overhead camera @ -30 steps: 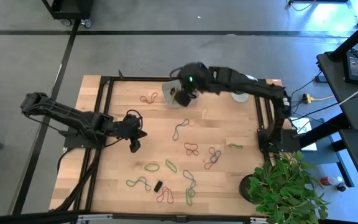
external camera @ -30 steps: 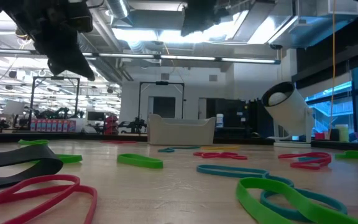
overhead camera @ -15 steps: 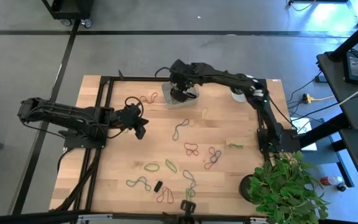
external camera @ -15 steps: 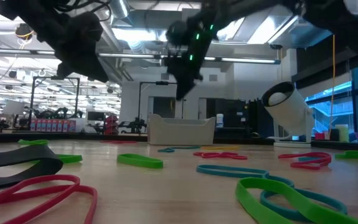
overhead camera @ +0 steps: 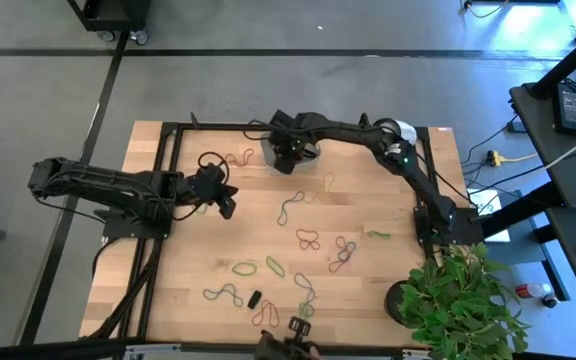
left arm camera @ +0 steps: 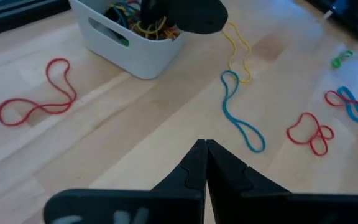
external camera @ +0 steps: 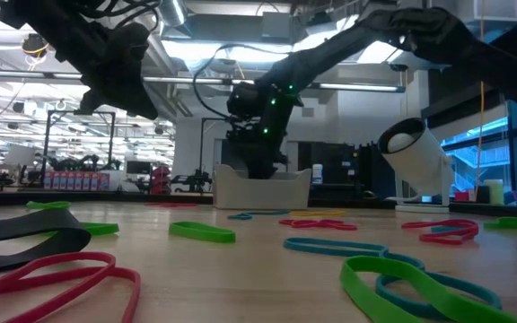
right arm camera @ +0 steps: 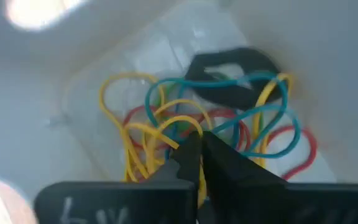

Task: Pick and place rubber bands into bin
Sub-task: Put the bottom yellow rubber band into the gray bin, then put the green rubber band into the gray bin

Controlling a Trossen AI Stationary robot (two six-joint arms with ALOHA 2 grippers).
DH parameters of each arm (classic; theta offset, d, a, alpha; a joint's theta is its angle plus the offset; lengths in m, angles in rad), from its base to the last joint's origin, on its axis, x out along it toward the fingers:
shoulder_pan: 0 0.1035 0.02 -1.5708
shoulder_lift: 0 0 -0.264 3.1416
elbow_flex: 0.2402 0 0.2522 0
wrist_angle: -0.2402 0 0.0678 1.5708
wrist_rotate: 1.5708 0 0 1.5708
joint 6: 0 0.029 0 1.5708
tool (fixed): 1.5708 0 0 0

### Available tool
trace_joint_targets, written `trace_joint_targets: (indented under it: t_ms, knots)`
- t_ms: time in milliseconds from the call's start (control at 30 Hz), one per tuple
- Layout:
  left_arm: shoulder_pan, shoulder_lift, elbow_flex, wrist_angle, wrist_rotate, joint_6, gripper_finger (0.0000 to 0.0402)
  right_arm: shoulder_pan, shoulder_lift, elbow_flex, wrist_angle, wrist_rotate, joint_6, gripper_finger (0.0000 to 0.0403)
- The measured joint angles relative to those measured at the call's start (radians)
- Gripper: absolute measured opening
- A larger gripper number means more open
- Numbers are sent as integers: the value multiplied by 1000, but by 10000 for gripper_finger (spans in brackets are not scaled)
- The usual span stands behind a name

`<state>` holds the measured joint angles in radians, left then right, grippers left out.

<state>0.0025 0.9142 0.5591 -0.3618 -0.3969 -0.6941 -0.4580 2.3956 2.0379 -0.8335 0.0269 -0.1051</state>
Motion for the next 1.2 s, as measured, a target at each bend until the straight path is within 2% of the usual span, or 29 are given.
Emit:
trace_joint_targets:
  t_ms: [233, 367, 467, 600, 833, 1033, 1200]
  knots:
    - [15, 0, 0, 0, -5, 35, 2, -2, -3, 46, -57, -3, 51, 100]
    - [33, 0, 0, 0, 1, 90, 2, -3, -2, 128, -139, -3, 65, 136]
    - [52, 0, 0, 0, 40, 128, 2, -3, -3, 223, -241, -3, 108, 149]
    - [74, 0, 0, -14, 102, 163, 2, -1, -16, 319, -367, -4, 181, 148]
    - [111, 0, 0, -173, 186, 107, 14, 89, -216, 98, -331, 2, 307, 112]
    - [157, 4, 0, -368, 193, -20, 81, 230, -434, -224, -128, 68, 470, 82]
    - [211, 55, 0, -428, 178, -68, 130, 357, -615, -505, 2, 139, 670, 67]
